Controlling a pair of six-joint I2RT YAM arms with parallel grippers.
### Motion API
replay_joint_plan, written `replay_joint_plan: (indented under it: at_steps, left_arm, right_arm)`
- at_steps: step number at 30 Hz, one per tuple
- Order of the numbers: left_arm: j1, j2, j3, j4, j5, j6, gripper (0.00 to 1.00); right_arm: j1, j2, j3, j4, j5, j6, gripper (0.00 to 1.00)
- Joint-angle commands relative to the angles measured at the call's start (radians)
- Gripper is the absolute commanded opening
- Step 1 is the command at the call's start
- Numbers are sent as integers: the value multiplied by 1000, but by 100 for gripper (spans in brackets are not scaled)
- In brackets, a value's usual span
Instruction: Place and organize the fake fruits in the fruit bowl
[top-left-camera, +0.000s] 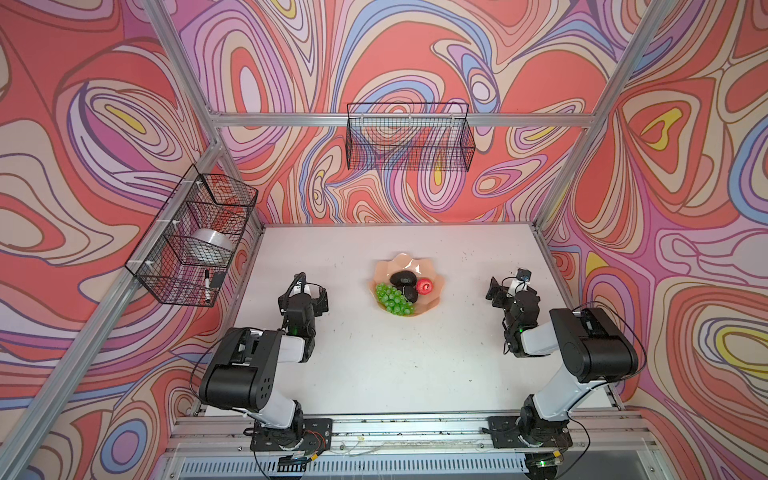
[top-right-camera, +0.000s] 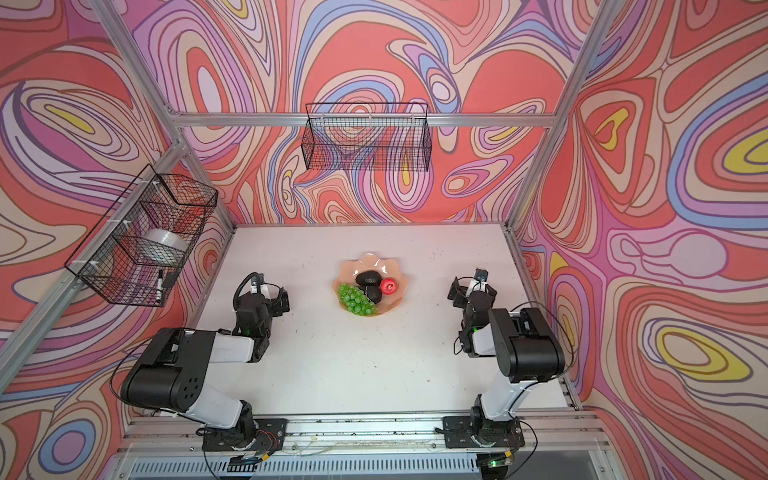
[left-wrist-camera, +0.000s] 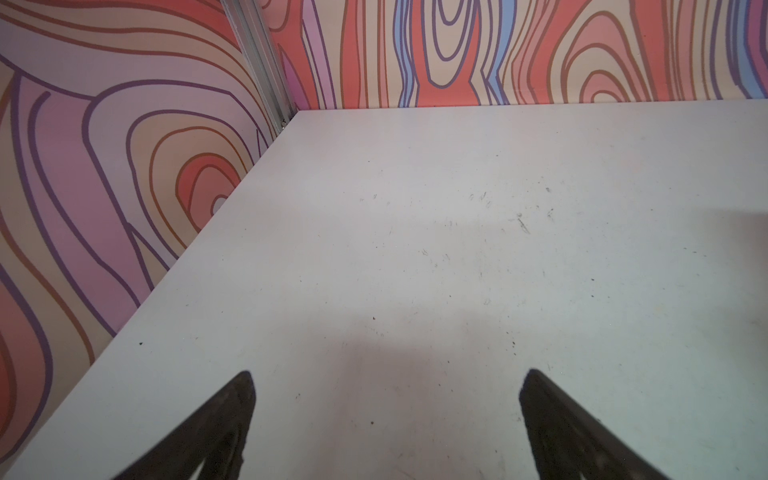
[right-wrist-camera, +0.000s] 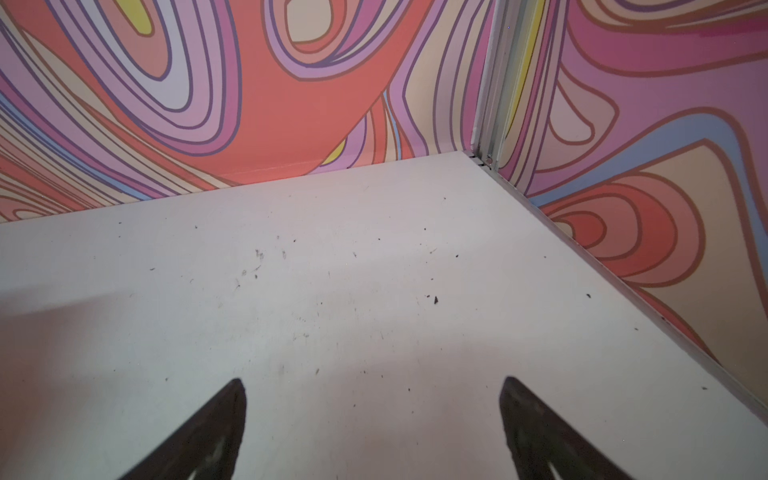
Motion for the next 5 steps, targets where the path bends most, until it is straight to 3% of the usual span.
replay_joint_plan:
  at_steps: [1, 5]
  left_arm:
    - [2, 5, 12, 7, -6, 2, 100]
    - [2, 4, 12, 10, -6, 3, 100]
  right_arm:
    - [4, -1, 45, -97, 7, -10, 98]
    - [5, -2, 26, -60, -68, -39, 98]
